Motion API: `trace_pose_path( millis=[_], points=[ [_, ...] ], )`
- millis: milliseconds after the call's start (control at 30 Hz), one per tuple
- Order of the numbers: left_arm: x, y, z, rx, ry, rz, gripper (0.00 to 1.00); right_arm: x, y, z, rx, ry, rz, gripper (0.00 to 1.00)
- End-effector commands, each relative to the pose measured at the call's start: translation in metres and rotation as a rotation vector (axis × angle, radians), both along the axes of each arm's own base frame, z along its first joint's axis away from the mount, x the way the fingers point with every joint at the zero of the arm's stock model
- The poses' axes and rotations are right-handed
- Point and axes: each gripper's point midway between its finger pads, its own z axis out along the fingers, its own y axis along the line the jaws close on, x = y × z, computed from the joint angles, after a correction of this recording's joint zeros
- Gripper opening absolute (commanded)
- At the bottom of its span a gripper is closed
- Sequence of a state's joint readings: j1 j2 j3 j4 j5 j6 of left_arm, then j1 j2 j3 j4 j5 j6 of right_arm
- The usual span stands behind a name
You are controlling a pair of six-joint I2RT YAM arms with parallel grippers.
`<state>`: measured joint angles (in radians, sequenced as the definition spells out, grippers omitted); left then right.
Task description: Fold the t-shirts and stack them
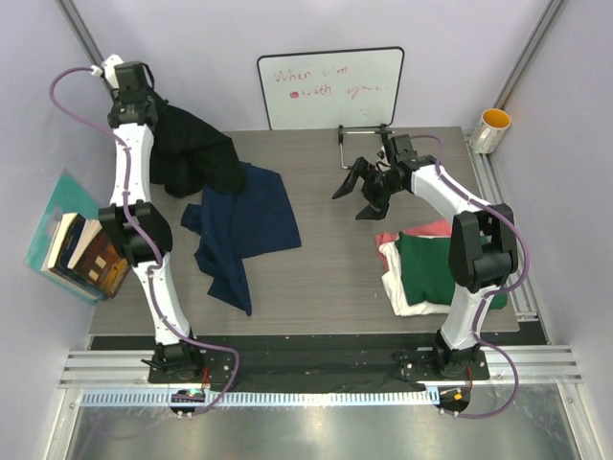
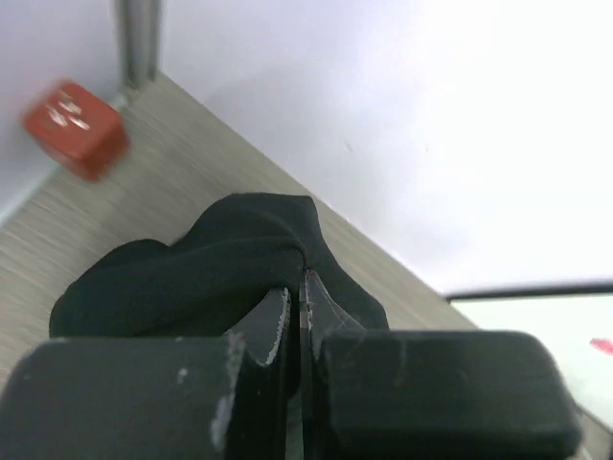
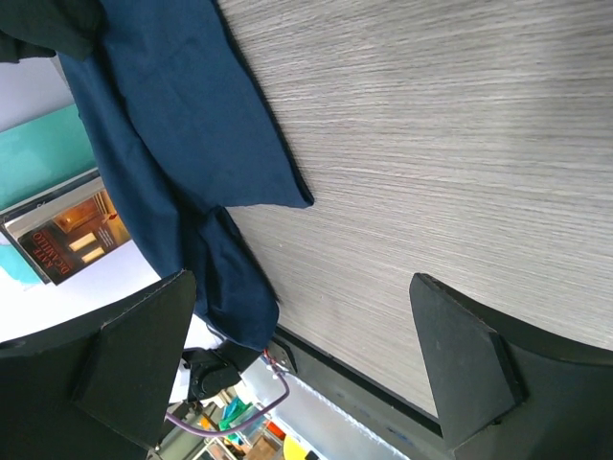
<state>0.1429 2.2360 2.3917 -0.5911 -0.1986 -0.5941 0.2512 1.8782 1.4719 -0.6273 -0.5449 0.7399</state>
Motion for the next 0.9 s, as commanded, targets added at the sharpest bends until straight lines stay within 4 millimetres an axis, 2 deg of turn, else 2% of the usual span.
trace_pose_path(
  millis=[0,100,200,267,300,467,500,533,567,600,667,733,767,833,867],
  points=[
    [-0.017,0.026,0.076,0.060,-0.156,0.079,0.00,0.008,0.006,0.023,0.039,-0.070,0.003,1.00],
    [-0.024,0.025,0.087,0.066,-0.176,0.077,0.00,0.009,0.008,0.024,0.042,-0.068,0.002,1.00],
    [-0.019,0.025,0.088,0.082,-0.188,0.064,0.00,0.010,0.007,0.023,0.041,-0.067,-0.001,1.00],
    [-0.012,0.023,0.069,0.045,-0.158,0.034,0.00,0.010,0.008,0.023,0.043,-0.068,0.001,1.00],
    [-0.008,0.022,0.047,0.020,-0.120,0.027,0.00,0.011,0.008,0.024,0.044,-0.071,-0.002,0.99],
    [-0.006,0.006,-0.011,-0.065,0.011,-0.021,0.03,0.015,0.011,0.033,0.065,-0.099,0.000,1.00],
    [-0.011,0.003,-0.030,-0.079,0.059,-0.023,0.13,0.015,0.011,0.034,0.065,-0.103,0.002,1.00],
    [-0.018,-0.001,-0.029,-0.076,0.076,-0.023,0.27,0.015,0.011,0.034,0.063,-0.104,0.003,1.00],
    [-0.024,-0.001,-0.032,-0.068,0.098,-0.013,0.55,0.015,0.011,0.035,0.065,-0.105,0.000,1.00],
    [-0.031,-0.001,-0.046,-0.058,0.142,-0.001,0.63,0.014,0.010,0.034,0.064,-0.101,0.000,1.00],
    [-0.043,-0.004,-0.035,-0.046,0.143,0.004,0.72,0.014,0.011,0.032,0.069,-0.094,0.002,1.00],
    [-0.053,-0.012,-0.032,-0.055,0.153,-0.016,0.73,0.013,0.012,0.030,0.071,-0.087,0.006,1.00],
    [-0.064,-0.017,-0.007,-0.055,0.117,-0.024,0.74,0.013,0.012,0.030,0.070,-0.087,0.008,1.00],
    [-0.082,-0.030,-0.004,-0.061,0.129,-0.038,0.73,0.017,0.013,0.027,0.071,-0.084,0.011,1.00],
    [-0.102,-0.037,0.025,-0.066,0.081,-0.049,0.73,0.018,0.014,0.027,0.072,-0.085,0.011,1.00]
  ],
)
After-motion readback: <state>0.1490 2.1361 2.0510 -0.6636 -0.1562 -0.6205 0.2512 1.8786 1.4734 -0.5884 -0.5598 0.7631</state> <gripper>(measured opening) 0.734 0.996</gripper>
